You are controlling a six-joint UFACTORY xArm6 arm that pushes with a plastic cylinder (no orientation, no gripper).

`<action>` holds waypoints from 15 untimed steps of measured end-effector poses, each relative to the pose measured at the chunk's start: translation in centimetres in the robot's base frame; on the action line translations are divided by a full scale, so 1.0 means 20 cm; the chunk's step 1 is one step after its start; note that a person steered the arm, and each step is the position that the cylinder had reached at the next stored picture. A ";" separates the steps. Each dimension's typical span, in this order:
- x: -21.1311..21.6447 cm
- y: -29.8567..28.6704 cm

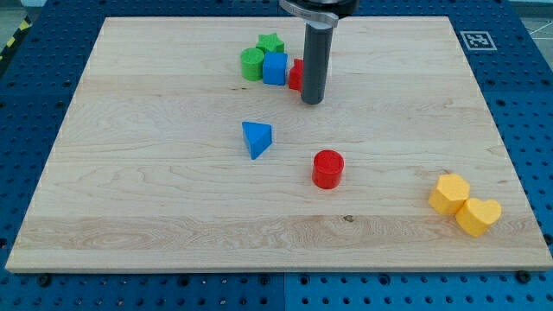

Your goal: Move blue triangle to blue cube

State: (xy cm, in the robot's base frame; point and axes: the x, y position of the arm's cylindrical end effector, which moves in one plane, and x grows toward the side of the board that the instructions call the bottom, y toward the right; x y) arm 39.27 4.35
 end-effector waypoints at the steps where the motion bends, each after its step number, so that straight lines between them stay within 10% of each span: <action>1: 0.19 -0.04; 5: 0.50 -0.52; 8: -0.13 -0.30; 11: 0.09 -0.80; 13: 0.44 -0.34; 15: 0.34 -0.13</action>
State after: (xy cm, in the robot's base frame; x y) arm 46.01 1.79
